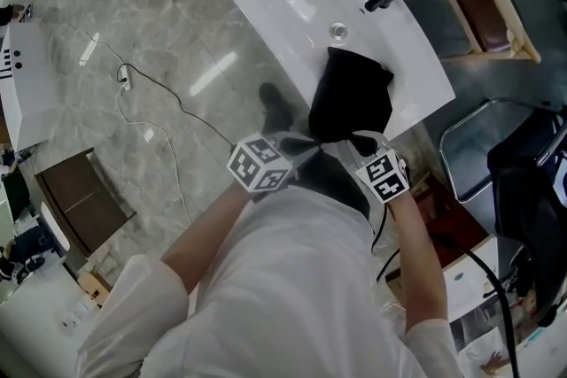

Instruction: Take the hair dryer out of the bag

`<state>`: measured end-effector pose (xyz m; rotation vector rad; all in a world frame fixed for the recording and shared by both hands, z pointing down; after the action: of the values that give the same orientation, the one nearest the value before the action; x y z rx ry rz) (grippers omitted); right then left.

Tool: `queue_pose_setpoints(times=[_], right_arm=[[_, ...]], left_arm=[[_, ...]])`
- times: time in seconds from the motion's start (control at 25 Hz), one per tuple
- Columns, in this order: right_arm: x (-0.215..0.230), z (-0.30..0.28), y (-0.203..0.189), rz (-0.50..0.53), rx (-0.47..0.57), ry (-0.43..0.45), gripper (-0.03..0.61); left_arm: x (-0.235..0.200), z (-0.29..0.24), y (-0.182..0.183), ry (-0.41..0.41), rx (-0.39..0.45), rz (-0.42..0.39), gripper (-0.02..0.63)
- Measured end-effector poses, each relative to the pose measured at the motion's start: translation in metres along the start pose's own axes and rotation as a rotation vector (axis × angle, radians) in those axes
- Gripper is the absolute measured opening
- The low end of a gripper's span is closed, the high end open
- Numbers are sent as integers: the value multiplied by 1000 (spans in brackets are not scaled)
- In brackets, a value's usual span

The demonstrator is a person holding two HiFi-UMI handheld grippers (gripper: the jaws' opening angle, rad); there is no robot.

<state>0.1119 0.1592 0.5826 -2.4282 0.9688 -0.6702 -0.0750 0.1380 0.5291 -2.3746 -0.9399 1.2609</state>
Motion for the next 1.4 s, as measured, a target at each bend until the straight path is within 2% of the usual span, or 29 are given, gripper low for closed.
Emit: queue_pose_setpoints(times=[0.32, 0.64, 0.84, 1.04, 1.24, 1.4], right_arm=[[16, 5, 6, -54, -28, 107, 31], [19, 16, 21, -53, -42, 169, 31], [31, 22, 35, -146, -30, 246, 21], [47, 31, 47, -212, 12, 238, 15], [58, 31, 59, -192, 4, 206, 15], [64, 30, 66, -168, -3, 189, 15]], left_arm=[[8, -14, 11, -25, -29, -34, 2], [6, -1, 9, -14, -21, -18, 2], [4, -1, 10, -18, -19, -14, 2], [8, -5, 13, -42, -15, -26, 2], [11, -18, 20, -79, -12, -44, 2], [16, -39, 24, -119, -43, -66, 2]])
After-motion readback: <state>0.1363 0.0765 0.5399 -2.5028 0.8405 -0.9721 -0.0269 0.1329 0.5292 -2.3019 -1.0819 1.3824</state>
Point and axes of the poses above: the fingertips, and each gripper's own axes: z backward along the fingers, x to its right, y out of its top, the point moved 9 cm from there along z, backward along the fingers, and after that the axes turned 3 degrees about -z, right-handed, at the moved point
